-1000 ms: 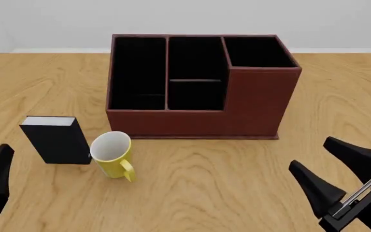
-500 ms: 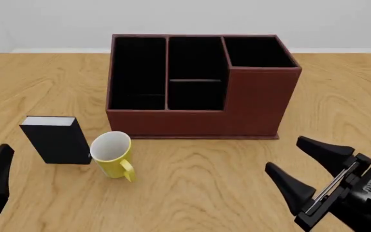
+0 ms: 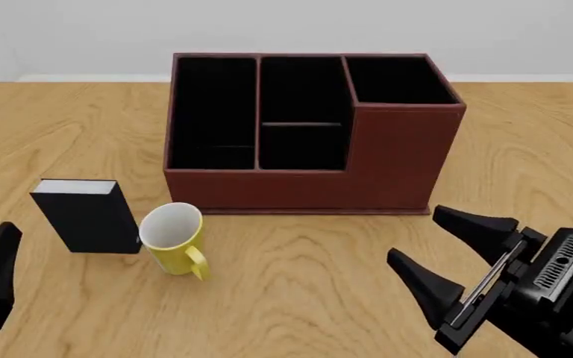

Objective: Pick up the yellow and white mug and place it to the right of the caddy.

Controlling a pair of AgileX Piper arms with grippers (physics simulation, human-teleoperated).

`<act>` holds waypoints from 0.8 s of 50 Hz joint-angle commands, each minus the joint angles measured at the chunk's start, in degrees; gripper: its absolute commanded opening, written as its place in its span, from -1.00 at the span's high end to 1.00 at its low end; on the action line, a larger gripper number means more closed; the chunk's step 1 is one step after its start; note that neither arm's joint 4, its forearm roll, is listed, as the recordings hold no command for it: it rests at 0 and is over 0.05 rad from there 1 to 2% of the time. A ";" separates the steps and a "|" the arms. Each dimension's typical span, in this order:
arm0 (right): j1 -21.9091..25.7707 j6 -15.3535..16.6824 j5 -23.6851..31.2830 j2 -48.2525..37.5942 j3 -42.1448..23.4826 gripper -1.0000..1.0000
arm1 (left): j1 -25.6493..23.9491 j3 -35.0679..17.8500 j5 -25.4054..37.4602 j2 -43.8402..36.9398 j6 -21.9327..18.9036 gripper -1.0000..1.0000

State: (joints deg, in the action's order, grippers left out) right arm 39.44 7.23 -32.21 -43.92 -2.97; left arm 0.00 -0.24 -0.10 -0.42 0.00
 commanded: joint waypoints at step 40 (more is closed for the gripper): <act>7.87 -1.91 -21.17 -27.59 -2.91 -1.00 | 0.00 0.00 0.00 0.00 0.00 -1.00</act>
State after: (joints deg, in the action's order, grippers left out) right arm 46.11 5.81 -51.08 -68.08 -5.02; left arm 0.00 -0.24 -0.10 -0.42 0.00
